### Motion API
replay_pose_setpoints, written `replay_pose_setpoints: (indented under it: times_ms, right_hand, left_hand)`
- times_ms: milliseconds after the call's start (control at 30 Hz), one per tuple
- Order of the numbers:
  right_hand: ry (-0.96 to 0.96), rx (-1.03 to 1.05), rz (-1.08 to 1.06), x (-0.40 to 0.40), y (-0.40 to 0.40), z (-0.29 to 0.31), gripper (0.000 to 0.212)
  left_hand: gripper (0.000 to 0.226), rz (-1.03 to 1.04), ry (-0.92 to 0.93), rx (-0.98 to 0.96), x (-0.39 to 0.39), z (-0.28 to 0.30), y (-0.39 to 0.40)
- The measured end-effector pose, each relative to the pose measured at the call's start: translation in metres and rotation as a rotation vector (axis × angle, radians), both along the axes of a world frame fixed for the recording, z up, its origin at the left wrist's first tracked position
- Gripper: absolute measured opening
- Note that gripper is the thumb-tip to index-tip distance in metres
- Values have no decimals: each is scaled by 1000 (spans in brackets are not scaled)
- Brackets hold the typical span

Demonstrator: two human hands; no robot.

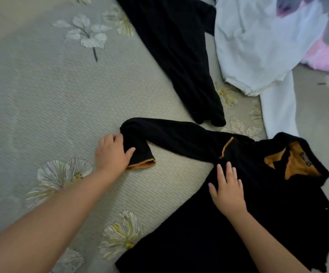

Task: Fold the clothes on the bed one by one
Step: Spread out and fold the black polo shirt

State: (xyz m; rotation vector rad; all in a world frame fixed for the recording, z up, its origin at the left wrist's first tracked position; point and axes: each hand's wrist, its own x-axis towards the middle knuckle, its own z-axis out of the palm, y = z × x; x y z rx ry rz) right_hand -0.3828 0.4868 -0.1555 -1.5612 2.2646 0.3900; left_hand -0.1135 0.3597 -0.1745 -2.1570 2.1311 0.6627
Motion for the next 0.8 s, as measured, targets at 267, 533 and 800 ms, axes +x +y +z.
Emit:
replay_pose_setpoints:
  times_ms: [267,533,800]
  right_hand:
    - [-345,99,-113,-18,-14,-5,62]
    - [-453,-117,-268,-68,56,42,52]
    - [-483,-178,-873,-123,225,86,35]
  left_hand:
    - [27,352,674,-112,-31,12,-20]
    - [21,102,1138,-121,-156,109,-27]
    - [30,-788,1099,698,-331,171,109]
